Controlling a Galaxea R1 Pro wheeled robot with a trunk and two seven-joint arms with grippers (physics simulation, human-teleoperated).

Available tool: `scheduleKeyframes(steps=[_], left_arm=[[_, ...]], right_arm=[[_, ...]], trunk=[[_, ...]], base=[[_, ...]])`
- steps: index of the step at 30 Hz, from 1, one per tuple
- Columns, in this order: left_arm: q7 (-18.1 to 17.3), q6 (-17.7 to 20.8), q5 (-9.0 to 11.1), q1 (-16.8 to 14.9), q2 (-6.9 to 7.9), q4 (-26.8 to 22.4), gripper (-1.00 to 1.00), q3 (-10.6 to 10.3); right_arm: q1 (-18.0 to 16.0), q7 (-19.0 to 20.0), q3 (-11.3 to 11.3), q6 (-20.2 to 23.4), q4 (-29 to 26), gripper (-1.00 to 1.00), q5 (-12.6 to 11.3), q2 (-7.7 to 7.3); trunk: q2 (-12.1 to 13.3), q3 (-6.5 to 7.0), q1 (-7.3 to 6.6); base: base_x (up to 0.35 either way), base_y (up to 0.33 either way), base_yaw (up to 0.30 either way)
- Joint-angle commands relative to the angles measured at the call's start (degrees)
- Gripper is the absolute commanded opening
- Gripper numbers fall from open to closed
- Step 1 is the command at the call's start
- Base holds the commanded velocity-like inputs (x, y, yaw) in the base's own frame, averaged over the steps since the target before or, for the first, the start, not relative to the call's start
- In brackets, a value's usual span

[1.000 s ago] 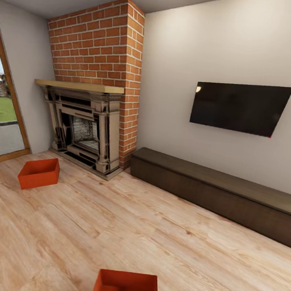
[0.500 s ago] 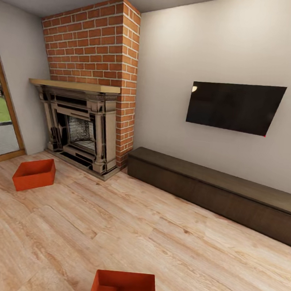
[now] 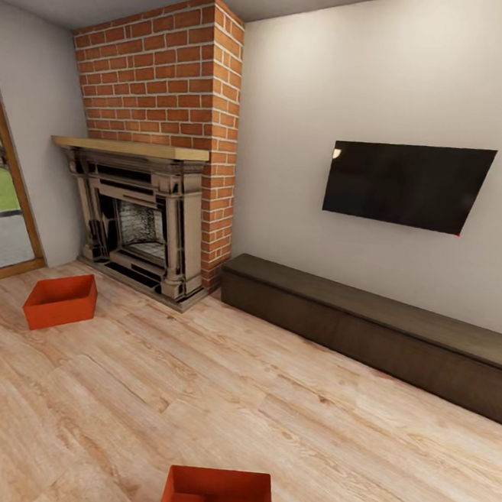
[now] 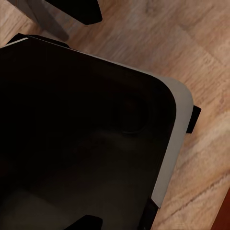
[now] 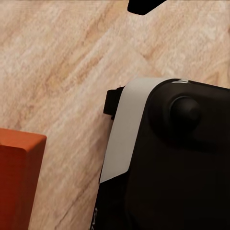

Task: Move the two storage containers from the living room to the garage. In the garage, place one container on the floor and stack the other container on top of it (either order is fine).

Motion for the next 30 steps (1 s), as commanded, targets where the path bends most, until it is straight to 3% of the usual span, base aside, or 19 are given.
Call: scheduleKeyframes(steps=[1,30], left_arm=[[0.15,0.17,0.22,0.0,0.0,-0.1,1.0,0.06],[0.15,0.17,0.22,0.0,0.0,-0.1,1.0,0.06]], right_arm=[[-0.05,0.08,0.48,-0.27,0.15,1.0,-0.59,0.03],[-0.05,0.08,0.48,-0.14,0.13,1.0,-0.67,0.06]], trunk=[[-0.03,-0.06,0.0],[-0.03,-0.06,0.0]], base=[[0.0,0.041,0.0],[0.0,0.026,0.0]])
